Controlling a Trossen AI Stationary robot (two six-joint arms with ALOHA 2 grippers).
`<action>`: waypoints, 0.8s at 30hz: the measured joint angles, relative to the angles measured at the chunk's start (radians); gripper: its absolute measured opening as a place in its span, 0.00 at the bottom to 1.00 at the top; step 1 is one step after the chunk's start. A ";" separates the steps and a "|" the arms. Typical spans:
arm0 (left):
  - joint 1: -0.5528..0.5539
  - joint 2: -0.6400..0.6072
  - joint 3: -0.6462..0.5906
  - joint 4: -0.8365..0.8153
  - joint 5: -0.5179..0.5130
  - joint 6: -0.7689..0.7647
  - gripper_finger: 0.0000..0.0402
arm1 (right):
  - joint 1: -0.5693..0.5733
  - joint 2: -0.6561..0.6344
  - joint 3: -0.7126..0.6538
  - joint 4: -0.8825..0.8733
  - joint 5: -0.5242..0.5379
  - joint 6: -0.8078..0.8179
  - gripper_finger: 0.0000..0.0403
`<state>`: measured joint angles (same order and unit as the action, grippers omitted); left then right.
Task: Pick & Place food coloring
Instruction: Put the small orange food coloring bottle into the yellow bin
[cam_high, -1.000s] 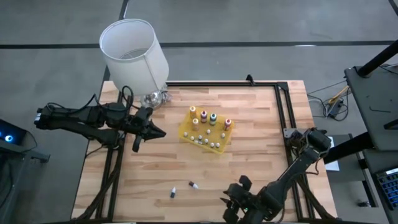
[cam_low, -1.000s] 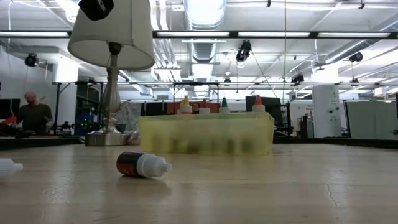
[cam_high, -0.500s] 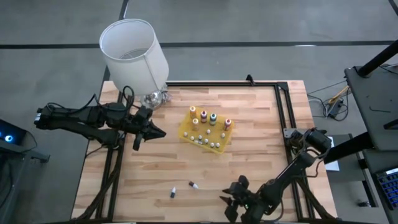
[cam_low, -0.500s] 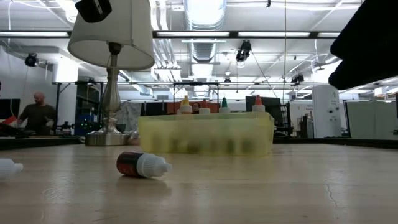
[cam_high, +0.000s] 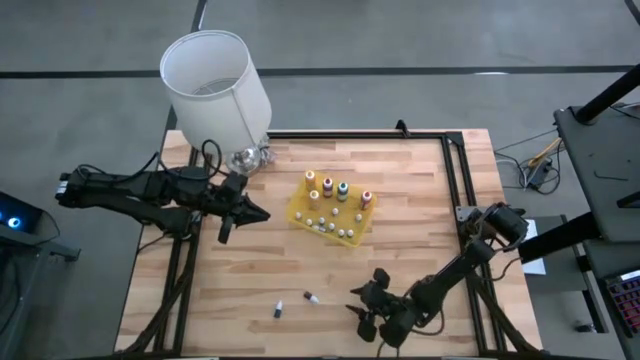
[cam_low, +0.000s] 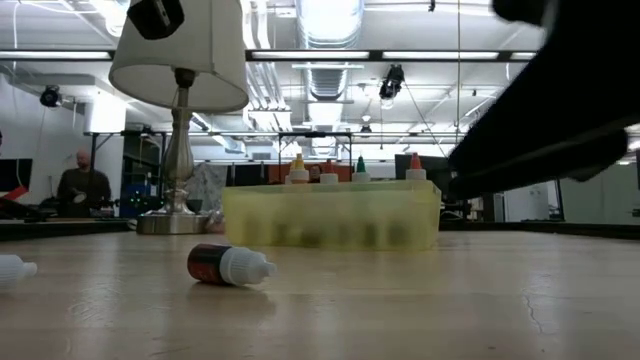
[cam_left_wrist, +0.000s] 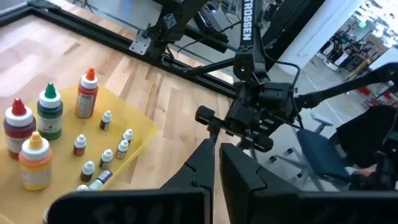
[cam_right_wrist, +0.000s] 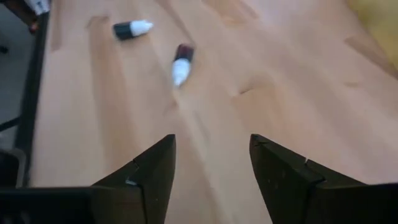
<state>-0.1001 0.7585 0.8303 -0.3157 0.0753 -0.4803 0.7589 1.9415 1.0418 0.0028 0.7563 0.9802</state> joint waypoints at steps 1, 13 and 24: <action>0.000 0.002 0.000 0.000 0.000 0.011 0.00 | -0.010 0.000 -0.008 0.017 0.000 -0.004 0.50; 0.000 0.005 0.000 0.000 0.001 0.079 0.00 | -0.066 0.132 -0.010 0.338 -0.019 -0.221 0.53; 0.000 0.006 0.000 0.011 0.001 0.082 0.00 | -0.082 0.355 0.240 0.339 -0.012 -0.272 0.53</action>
<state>-0.0998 0.7642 0.8299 -0.3051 0.0761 -0.3986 0.6772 2.2970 1.2819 0.3418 0.7445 0.7081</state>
